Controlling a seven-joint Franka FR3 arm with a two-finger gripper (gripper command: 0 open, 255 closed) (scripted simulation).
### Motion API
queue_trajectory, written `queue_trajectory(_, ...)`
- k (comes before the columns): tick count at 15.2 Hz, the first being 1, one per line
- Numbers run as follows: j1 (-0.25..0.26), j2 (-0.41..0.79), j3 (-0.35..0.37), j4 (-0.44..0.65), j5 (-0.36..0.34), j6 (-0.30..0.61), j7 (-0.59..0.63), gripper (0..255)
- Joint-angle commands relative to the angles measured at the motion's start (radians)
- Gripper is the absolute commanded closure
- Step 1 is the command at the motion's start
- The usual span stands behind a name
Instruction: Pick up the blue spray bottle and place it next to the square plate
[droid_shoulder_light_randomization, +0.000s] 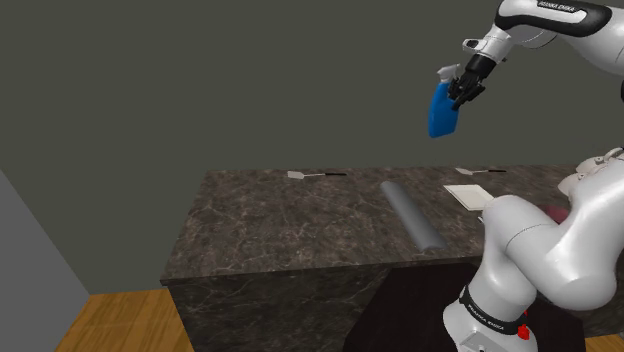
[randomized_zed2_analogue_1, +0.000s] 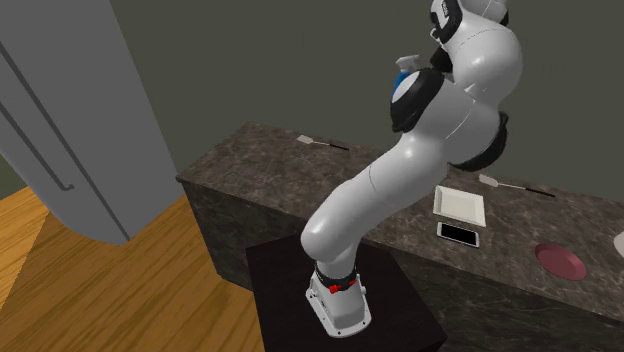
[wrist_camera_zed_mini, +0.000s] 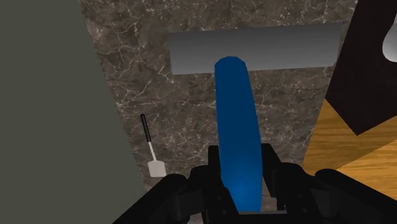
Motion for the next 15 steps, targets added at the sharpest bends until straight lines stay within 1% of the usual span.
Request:
queue_trajectory(1,0.116,-0.004,-0.123,0.101,-0.018,-0.034,-0.034,255)
queue_trajectory(4,0.305,-0.056,-0.278,0.284,-0.075,-0.104,-0.06,255)
queue_trajectory(6,0.437,-0.109,-0.365,0.435,-0.126,-0.167,-0.078,255)
queue_trajectory(7,0.469,-0.124,-0.382,0.475,-0.14,-0.184,-0.082,255)
queue_trajectory(11,0.41,-0.123,-0.363,0.376,-0.136,-0.118,-0.087,255)
queue_trajectory(15,0.365,-0.125,-0.352,0.292,-0.136,-0.058,-0.093,255)
